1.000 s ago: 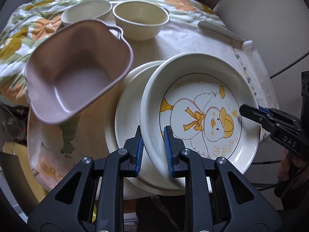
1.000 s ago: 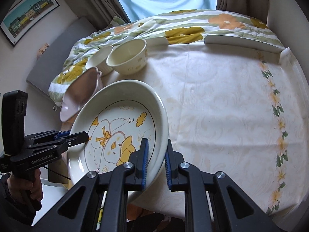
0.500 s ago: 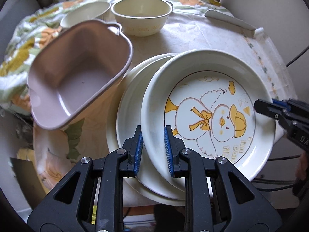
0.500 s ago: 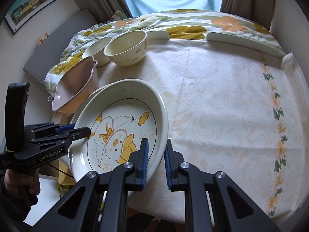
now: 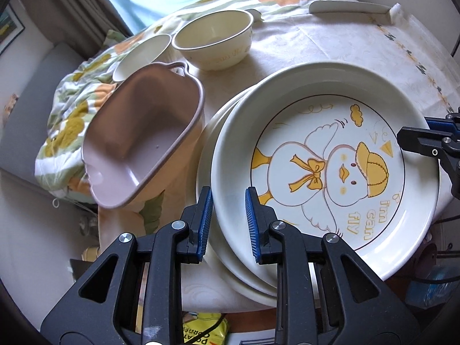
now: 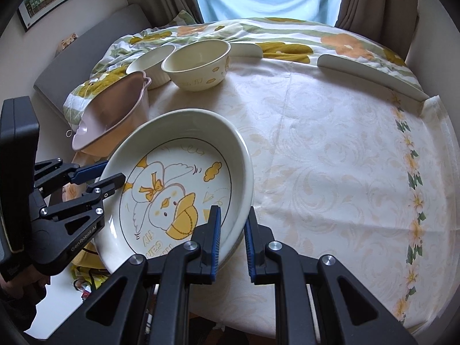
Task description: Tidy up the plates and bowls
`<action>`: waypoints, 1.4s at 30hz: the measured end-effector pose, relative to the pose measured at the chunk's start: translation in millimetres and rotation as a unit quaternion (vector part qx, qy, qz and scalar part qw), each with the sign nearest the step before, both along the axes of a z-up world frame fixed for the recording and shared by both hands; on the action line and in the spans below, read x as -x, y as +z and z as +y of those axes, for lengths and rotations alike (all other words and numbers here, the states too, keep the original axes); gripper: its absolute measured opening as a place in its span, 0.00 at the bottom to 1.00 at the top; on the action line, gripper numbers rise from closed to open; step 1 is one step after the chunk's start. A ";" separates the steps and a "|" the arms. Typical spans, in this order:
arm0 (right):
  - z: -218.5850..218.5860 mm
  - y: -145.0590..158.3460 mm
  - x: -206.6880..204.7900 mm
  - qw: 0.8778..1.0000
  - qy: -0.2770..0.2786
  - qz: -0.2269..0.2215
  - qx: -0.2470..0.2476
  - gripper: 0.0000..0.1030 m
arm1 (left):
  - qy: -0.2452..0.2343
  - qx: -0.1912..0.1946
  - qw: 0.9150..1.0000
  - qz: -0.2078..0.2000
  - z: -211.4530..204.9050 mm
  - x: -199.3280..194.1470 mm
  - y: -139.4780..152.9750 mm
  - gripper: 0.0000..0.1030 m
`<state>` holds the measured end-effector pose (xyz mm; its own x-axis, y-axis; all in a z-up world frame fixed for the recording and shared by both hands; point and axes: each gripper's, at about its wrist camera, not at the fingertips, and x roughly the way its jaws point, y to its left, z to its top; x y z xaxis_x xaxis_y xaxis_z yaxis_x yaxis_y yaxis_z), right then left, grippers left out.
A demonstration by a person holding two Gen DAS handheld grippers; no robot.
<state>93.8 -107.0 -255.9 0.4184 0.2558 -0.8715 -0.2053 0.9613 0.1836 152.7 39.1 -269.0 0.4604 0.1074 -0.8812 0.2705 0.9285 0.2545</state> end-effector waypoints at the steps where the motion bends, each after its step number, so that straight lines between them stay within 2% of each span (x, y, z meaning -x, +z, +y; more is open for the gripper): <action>1: 1.4 0.3 -0.2 1.000 0.001 -0.001 0.006 0.14 | 0.000 -0.002 1.000 0.000 -0.9 0.0 -0.4 0.19; 3: 6.2 0.9 -0.3 1.000 0.007 -0.006 0.025 0.14 | -0.003 -0.011 1.000 -0.002 -2.3 1.9 -0.6 0.19; 15: 17.6 -4.4 -5.8 0.998 -0.001 0.003 0.064 0.14 | -0.010 -0.049 0.999 -0.014 -4.1 4.2 0.9 0.19; 28: 18.1 -4.1 -7.0 0.998 -0.003 0.005 0.058 0.14 | 0.001 -0.026 1.000 -0.003 2.4 -0.1 2.7 0.19; 31: 12.8 -2.9 -7.3 0.999 -0.010 0.010 0.041 0.14 | 0.008 -0.017 1.000 0.003 4.4 -1.5 4.8 0.19; 34: 6.3 1.7 -7.8 0.999 -0.022 0.013 0.023 0.14 | 0.013 -0.014 1.000 -0.001 4.0 0.1 12.7 0.24; 36: 0.8 5.5 -8.4 0.999 -0.028 0.016 0.011 0.14 | 0.020 -0.015 1.000 -0.008 2.6 1.8 21.3 0.31; 37: -2.1 8.4 -7.7 0.999 -0.032 0.015 0.006 0.16 | 0.024 -0.014 1.000 -0.012 2.4 2.6 26.9 0.52; 38: -5.3 12.7 -6.7 0.999 -0.034 0.011 0.003 0.19 | 0.027 -0.012 0.999 -0.019 3.0 3.7 32.1 0.83; 39: -8.7 17.7 -5.3 0.999 -0.035 0.006 0.000 0.35 | 0.033 -0.006 0.999 -0.037 4.2 6.9 41.6 0.93; 40: -11.5 22.0 -4.0 0.999 -0.035 0.003 -0.006 0.63 | 0.036 -0.002 0.998 -0.053 5.3 10.4 50.1 1.00; 41: -14.0 25.8 -3.2 0.999 -0.033 0.001 -0.013 0.75 | 0.039 0.002 0.997 -0.067 6.4 14.3 59.6 1.00; 42: -17.3 31.4 -1.6 0.999 -0.030 -0.004 -0.021 0.82 | 0.043 0.007 0.996 -0.073 8.3 17.3 68.4 1.00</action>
<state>95.3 -124.3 -224.5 0.4409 0.2667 -0.8570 -0.1492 0.9633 0.2231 135.4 47.4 -200.6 0.5733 0.1408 -0.8072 0.1500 0.9504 0.2723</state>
